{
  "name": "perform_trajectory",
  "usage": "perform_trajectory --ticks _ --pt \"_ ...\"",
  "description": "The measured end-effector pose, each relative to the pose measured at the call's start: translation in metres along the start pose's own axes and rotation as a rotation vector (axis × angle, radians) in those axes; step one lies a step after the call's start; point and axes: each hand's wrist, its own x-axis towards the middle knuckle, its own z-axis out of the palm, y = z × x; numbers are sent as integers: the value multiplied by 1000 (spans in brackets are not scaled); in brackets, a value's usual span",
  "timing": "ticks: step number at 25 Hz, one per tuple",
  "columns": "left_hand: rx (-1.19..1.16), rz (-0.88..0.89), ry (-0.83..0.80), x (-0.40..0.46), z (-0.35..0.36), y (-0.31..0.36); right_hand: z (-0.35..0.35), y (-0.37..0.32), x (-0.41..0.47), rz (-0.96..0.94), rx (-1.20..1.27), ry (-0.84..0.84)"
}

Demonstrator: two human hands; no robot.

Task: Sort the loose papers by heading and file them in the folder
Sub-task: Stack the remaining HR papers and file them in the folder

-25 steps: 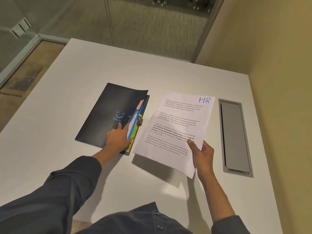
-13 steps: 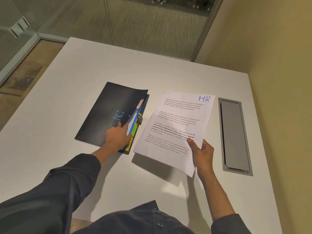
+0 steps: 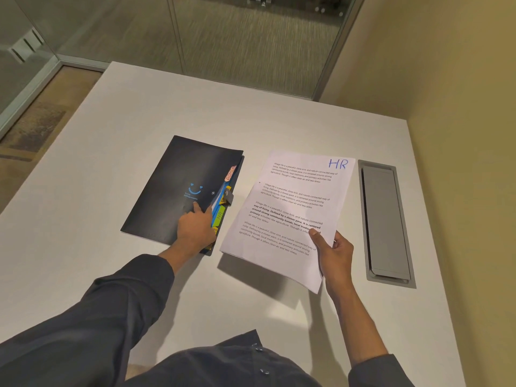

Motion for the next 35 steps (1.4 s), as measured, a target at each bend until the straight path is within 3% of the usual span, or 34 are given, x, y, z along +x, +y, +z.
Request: perform_trajectory --ticks 18,26,35 --pt "49 120 90 -33 -66 -21 2 3 1 1 -20 -34" --pt "-19 58 157 -40 -65 -16 3 -1 5 23 -60 -100" --pt "47 203 100 -64 -84 10 14 -17 30 85 -276 -226"
